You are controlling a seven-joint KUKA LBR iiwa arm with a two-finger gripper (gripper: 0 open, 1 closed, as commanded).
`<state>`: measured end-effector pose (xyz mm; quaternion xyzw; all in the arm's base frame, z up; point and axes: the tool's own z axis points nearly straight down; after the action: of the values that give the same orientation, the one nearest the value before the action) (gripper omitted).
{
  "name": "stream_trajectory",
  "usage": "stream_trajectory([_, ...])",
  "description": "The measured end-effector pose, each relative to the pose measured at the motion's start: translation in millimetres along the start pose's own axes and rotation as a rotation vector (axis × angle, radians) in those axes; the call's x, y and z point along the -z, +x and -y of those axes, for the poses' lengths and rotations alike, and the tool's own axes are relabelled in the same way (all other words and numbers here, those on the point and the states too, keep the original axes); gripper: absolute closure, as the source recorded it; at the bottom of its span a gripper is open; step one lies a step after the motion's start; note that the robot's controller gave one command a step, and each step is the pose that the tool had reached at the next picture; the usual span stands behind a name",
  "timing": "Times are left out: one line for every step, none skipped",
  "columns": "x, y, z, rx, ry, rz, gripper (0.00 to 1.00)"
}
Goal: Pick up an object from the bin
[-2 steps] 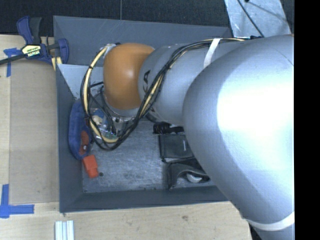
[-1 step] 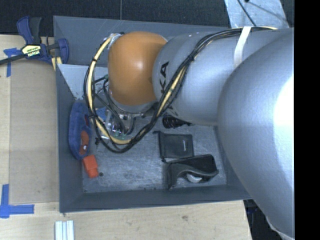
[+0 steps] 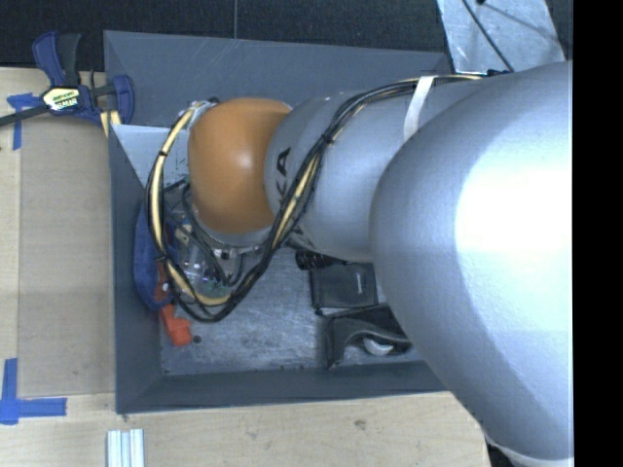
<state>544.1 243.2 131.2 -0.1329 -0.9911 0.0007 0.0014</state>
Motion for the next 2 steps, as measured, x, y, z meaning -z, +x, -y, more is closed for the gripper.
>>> stream_trajectory([-54.6,27.8,5.3,0.365,-0.002,0.005,0.0])
stream_trajectory([-52.1,25.9,6.1,0.362,-0.001,0.007,1.0])
